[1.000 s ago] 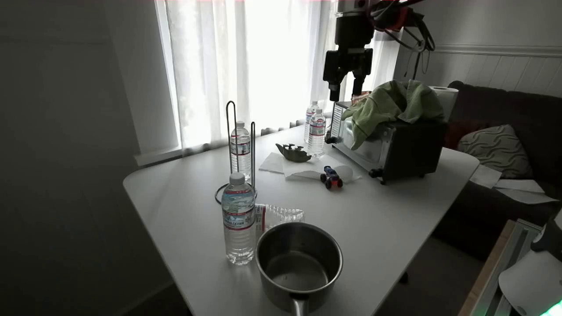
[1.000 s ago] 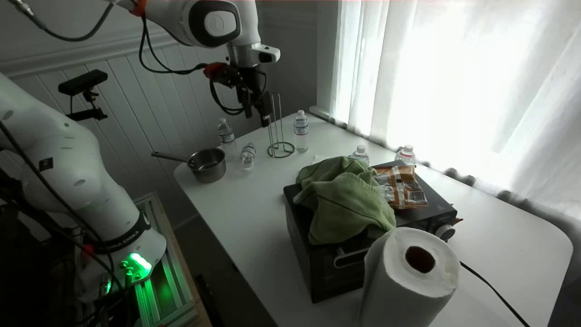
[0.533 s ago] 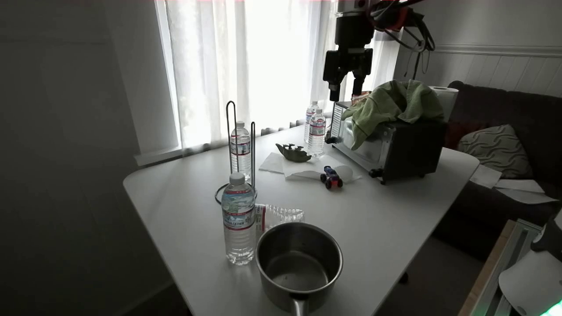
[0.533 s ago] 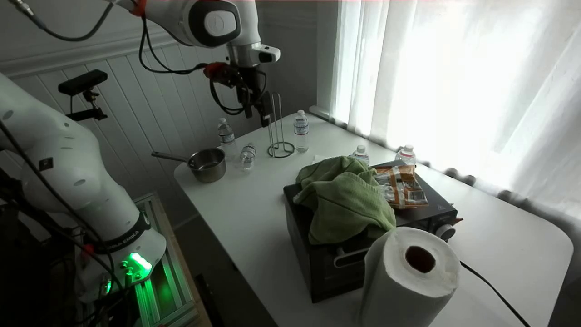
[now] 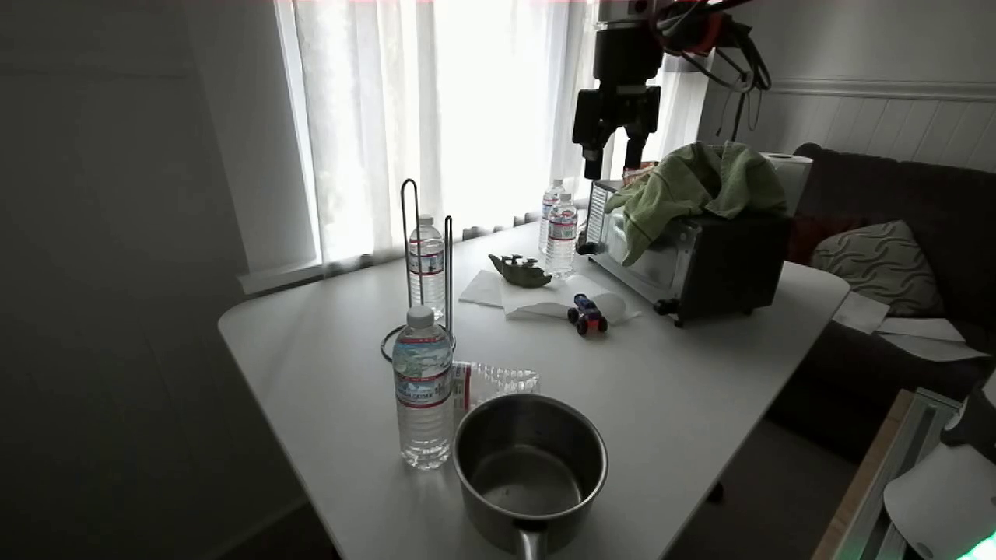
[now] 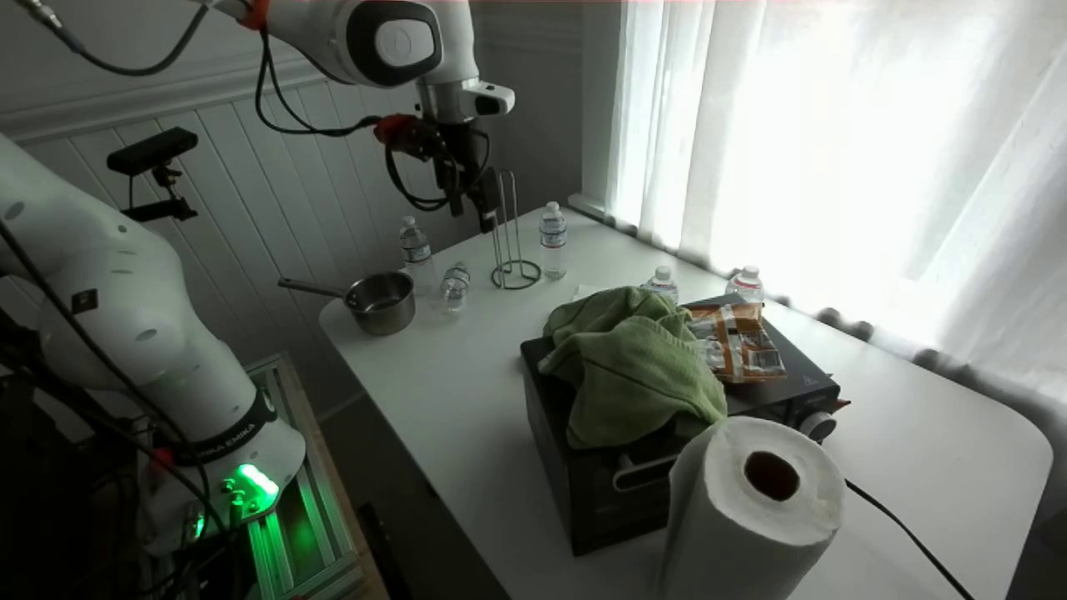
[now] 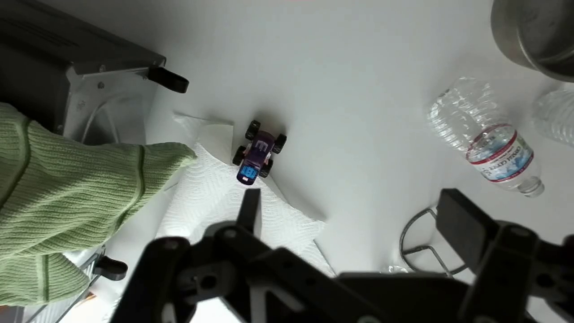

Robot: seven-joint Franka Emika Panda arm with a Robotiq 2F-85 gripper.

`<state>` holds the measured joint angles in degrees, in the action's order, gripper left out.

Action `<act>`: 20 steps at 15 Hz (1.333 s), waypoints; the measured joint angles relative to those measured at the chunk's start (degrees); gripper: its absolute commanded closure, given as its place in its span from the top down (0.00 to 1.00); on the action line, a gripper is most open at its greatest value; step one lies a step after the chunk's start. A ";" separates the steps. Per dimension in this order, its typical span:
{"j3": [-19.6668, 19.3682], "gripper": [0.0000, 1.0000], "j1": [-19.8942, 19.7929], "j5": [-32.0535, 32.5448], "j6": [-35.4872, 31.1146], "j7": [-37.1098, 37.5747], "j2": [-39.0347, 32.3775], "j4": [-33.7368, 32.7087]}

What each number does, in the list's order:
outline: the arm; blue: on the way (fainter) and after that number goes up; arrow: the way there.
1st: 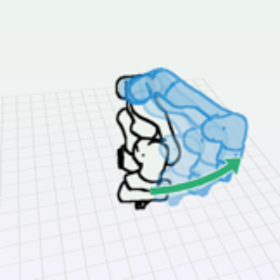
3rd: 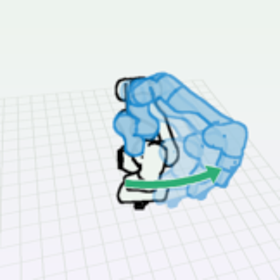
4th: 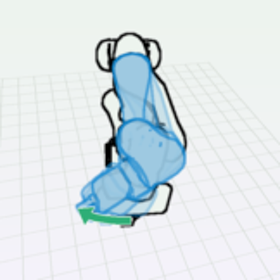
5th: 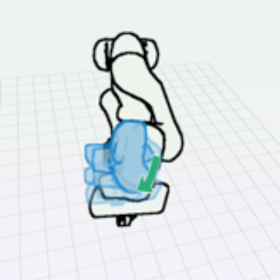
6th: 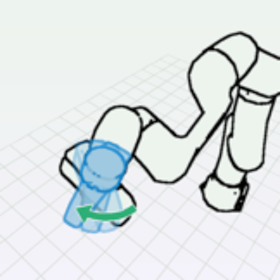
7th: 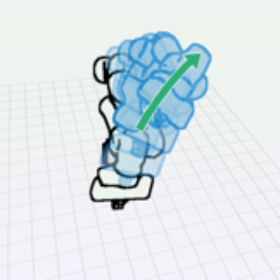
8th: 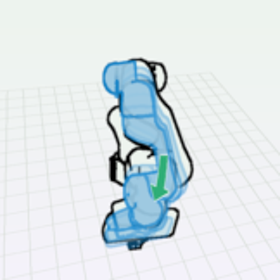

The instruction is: Pick up the silver pot and place it in the middle of the table

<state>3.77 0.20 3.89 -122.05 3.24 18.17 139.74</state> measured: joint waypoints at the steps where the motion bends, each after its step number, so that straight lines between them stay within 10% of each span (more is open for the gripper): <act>1: -0.01 1.00 0.00 0.00 0.00 0.00 0.00 0.00; 20: 15.74 1.00 11.73 4.43 0.53 13.98 -5.29 2.70</act>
<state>19.52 11.93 8.32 -121.52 17.22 12.88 142.45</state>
